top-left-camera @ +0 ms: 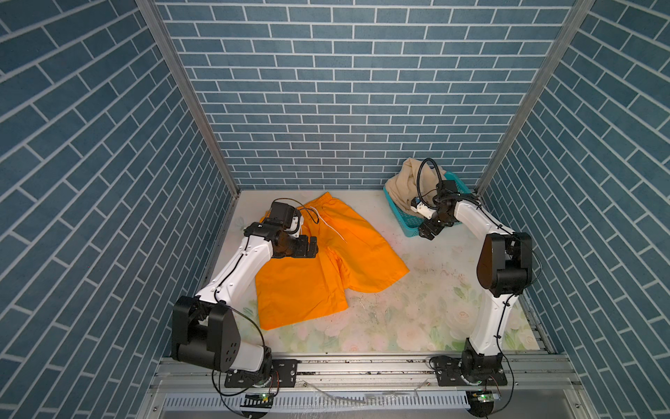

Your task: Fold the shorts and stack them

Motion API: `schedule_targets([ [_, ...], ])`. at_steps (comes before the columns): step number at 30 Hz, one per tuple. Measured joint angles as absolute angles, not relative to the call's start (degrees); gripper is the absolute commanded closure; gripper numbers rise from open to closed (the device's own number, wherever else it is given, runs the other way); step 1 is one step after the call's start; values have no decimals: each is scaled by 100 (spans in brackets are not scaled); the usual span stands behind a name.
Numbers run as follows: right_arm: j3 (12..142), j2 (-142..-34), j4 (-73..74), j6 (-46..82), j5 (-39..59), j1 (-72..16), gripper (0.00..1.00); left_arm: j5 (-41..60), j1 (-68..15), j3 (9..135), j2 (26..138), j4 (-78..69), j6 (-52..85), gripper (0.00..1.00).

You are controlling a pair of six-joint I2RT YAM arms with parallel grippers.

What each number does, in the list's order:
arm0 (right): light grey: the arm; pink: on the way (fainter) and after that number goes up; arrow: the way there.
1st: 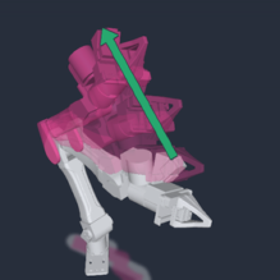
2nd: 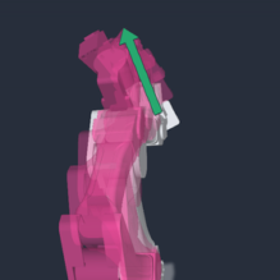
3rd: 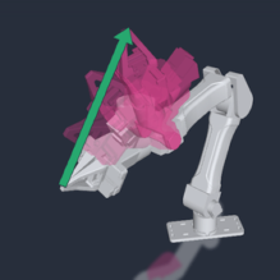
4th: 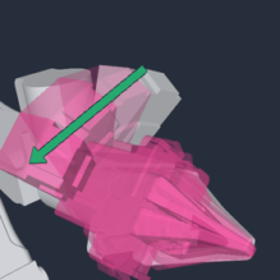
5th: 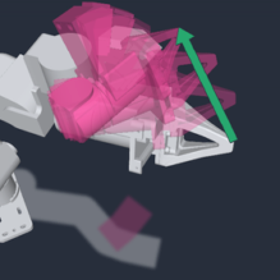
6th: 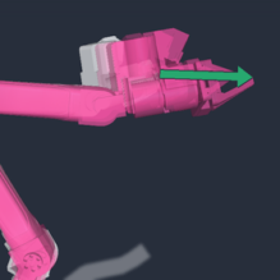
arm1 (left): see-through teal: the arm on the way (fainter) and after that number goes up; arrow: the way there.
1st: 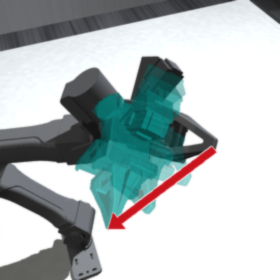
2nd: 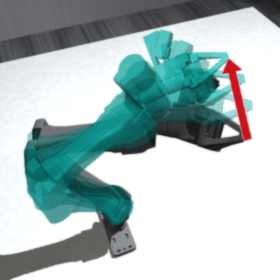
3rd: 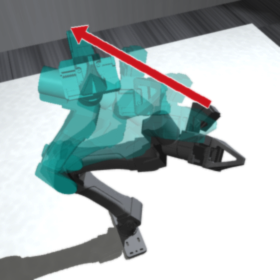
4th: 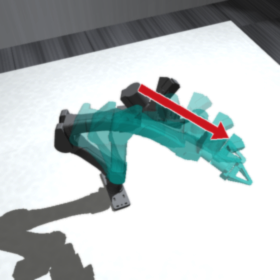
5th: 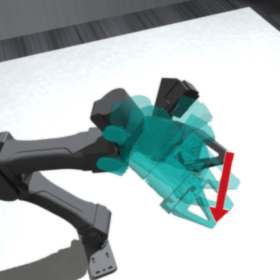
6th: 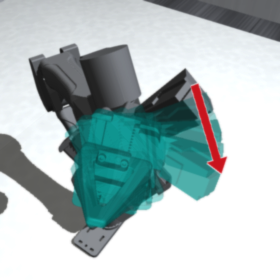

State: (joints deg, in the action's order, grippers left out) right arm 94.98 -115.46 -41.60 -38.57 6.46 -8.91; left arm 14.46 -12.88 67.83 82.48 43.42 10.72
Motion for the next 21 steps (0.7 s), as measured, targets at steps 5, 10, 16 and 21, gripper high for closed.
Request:
schedule_targets([
  [5,8986,-11190,-4069,-3374,742,-1155,30,1448,-1288,6783,8248,4342,1072,0],
  [10,8921,-11181,-4185,-2812,858,-1374,41,1474,-1288,6783,8248,4344,1072,0],
  [16,8493,-10956,-3962,-2191,956,-1647,47,1579,-1302,6783,8248,4329,1068,0],
  [21,8493,-10921,-3940,-1907,858,-1785,64,1678,-1704,6676,8230,4123,1039,0],
])
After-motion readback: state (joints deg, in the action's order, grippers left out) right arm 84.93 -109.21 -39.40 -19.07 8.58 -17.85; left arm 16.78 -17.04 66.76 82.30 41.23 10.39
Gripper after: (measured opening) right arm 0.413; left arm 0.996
